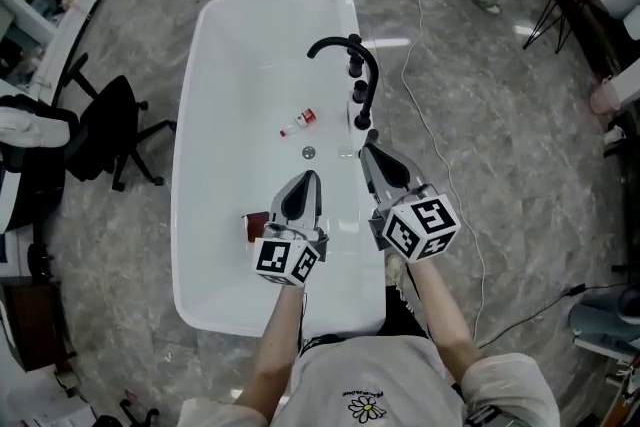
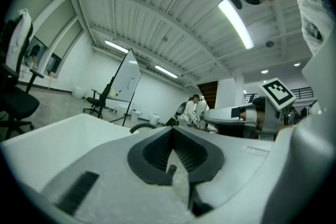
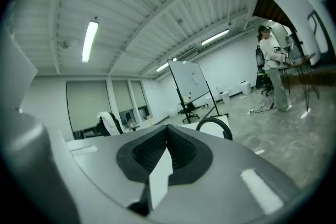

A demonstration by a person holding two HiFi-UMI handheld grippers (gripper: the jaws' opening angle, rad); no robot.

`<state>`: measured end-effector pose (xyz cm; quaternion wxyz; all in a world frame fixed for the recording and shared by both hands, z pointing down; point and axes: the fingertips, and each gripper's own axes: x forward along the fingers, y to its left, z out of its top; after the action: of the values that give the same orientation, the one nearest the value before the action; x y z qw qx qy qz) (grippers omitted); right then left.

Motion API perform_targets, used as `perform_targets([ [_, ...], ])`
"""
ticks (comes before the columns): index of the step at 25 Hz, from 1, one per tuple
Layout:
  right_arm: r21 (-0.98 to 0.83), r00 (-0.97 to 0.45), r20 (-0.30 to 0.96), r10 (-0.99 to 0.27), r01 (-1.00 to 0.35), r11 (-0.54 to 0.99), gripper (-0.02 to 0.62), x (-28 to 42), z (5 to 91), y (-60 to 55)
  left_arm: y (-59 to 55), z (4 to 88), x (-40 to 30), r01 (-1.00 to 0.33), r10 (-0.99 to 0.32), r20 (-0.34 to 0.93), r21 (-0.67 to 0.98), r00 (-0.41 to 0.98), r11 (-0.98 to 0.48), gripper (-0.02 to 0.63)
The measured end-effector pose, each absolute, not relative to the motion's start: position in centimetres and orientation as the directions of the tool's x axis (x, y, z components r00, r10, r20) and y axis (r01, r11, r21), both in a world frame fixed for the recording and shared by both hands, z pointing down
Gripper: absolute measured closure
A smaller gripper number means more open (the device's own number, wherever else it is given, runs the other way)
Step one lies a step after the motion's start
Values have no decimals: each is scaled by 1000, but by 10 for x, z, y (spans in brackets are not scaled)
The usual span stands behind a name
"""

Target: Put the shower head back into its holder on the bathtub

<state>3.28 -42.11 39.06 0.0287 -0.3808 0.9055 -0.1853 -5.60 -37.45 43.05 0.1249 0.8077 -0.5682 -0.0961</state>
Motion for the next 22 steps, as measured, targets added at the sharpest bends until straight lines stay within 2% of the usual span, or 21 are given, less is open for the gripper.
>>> perform_targets([
  [4,-471,-724,-55,-688,-589,657,588,34,344,-396,-363,394,-50,-874,-902,-72,224,427,-431,605],
  [10,-332,-749,-114,-653,-591,735,588,20,308,-368,-346,353,-65,-877,-897,-149,196,416,-439,606],
  [16,-68,-716,-22,-698,-695,716,588,16,320,-338,-342,355,-65,-892,-898,-100,110,429,-439,605],
  [22,-11,-722,18,-692,-692,722,588,10,324,-322,-335,358,-59,-896,-902,-91,113,422,-430,605],
])
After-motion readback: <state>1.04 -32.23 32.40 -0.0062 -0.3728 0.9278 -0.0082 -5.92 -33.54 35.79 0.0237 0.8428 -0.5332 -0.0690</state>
